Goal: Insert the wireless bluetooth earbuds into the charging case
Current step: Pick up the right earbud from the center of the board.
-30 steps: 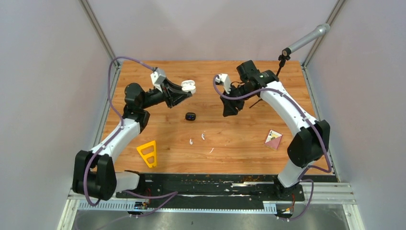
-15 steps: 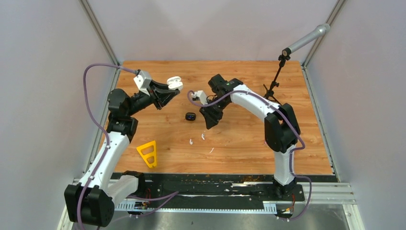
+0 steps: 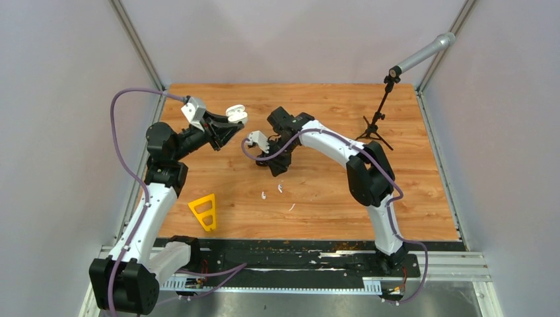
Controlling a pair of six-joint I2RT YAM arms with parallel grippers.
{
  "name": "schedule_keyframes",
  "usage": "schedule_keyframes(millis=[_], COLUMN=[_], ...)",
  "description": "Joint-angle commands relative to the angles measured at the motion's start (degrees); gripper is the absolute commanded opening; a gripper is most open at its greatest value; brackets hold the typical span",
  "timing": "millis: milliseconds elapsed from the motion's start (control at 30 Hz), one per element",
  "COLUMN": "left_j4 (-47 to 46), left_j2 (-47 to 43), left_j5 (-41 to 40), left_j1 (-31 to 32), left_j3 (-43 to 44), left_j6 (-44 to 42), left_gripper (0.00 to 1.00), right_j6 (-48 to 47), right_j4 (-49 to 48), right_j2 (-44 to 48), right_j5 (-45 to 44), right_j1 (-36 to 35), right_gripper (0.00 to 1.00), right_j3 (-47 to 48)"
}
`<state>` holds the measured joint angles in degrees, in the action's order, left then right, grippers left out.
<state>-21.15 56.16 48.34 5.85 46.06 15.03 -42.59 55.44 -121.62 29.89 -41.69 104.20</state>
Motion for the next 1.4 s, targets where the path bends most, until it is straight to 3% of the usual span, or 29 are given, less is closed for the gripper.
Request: schedule_keyframes(millis=[0, 167, 500, 1000, 1367], left_j4=[-0.5, -0.2, 0.2, 0.0, -0.6], left_j2=[-0.4, -0.5, -0.9, -1.2, -1.1], left_j5=[-0.7, -0.7, -0.7, -0.9, -1.1], left_j1=[-0.4, -0.5, -0.5, -0.5, -0.5], left_j3=[1.3, 1.1, 0.2, -0.8, -1.2], left_j6=[-1.2, -1.3, -1.1, -0.6, -0.2], left_gripper=[0.0, 0.0, 0.0, 0.0, 0.0], right_j6=[15.0, 24.6, 30.4, 34.7, 35.5], right_j4=[1.7, -0.5, -1.1, -2.0, -1.6], right_j2=[-0.6, 0.7, -2.7, -6.3, -5.1], right_j5=[-1.8, -9.3, -6.8, -9.5, -12.2], right_j1=[0.0, -0.8, -0.8, -1.7, -3.0], right_gripper=[0.33, 0.37, 0.43, 0.31, 0.3], right_j3=[-1.6, -6.0, -3.5, 0.3, -2.9])
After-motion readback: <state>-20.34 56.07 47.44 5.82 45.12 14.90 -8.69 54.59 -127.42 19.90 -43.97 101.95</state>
